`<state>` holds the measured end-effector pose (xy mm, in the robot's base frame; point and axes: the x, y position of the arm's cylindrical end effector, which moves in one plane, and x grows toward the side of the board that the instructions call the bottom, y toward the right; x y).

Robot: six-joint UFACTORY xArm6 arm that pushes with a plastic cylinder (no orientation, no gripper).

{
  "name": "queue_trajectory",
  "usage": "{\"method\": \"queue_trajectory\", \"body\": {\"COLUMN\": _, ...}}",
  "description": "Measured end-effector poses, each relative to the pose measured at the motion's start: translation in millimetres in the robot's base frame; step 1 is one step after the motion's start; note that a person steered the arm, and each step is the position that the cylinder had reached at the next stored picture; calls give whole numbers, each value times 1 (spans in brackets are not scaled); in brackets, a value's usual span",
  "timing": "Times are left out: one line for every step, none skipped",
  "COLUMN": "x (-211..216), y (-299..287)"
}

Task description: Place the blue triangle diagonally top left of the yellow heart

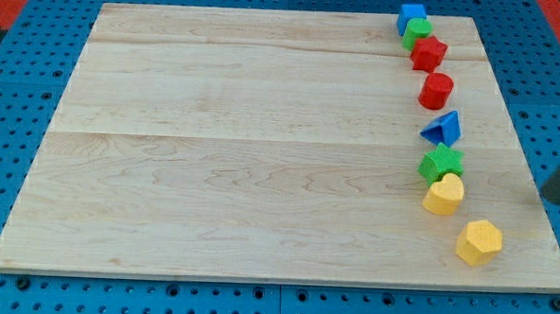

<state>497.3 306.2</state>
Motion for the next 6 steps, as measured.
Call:
{"method": "queue_trajectory", "body": {"x": -43, "y": -25}}
{"method": "queue_trajectory", "body": {"x": -78, "y": -54}}
{"method": "queue_trajectory", "body": {"x": -71, "y": -54}}
{"method": "queue_trajectory", "body": {"x": -98, "y": -92}}
{"method": "queue_trajectory", "body": {"x": -112, "y": -163}}
{"method": "queue_trajectory", "body": {"x": -67, "y": -226}}
